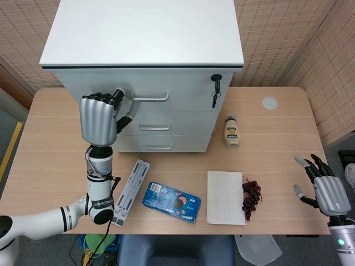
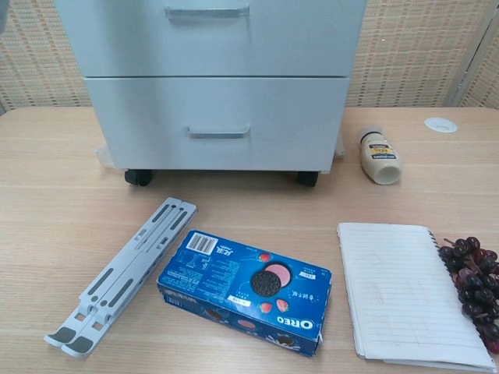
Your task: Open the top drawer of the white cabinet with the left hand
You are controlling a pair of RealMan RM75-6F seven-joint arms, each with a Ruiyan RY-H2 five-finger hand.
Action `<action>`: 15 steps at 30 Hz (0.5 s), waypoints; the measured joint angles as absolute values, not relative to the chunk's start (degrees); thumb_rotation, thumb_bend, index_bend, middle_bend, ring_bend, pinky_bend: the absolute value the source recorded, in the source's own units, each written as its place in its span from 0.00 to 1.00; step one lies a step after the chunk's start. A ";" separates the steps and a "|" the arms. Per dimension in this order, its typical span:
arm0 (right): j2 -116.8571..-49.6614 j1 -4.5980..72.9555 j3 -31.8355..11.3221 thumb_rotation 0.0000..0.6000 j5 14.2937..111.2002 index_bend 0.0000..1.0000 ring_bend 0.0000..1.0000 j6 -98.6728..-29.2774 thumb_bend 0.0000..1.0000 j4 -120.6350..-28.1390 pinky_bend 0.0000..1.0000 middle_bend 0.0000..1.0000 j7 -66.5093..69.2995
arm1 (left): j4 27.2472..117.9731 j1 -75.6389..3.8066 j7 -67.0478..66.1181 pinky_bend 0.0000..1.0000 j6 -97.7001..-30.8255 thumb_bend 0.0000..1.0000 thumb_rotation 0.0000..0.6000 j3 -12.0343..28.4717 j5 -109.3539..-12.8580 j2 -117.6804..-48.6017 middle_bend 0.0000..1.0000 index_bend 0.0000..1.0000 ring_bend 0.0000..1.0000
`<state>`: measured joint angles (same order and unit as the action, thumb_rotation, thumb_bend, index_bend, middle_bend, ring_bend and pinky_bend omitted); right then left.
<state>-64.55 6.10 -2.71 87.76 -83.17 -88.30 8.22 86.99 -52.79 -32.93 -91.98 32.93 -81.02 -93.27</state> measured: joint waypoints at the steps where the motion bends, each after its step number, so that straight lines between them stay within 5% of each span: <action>1: -64.55 6.10 -2.71 1.00 87.76 0.14 0.11 -83.17 0.33 -88.29 0.15 0.20 8.25 | 87.06 -52.79 -32.91 1.00 -92.03 0.32 1.00 32.86 -81.00 -93.21 1.00 0.59 0.99; 15: -64.71 6.00 -2.68 1.00 87.95 0.14 0.11 -83.41 0.33 -88.08 0.15 0.20 8.39 | 89.90 -51.72 -33.54 1.00 -94.20 0.32 1.00 31.33 -82.57 -92.21 1.00 0.59 0.99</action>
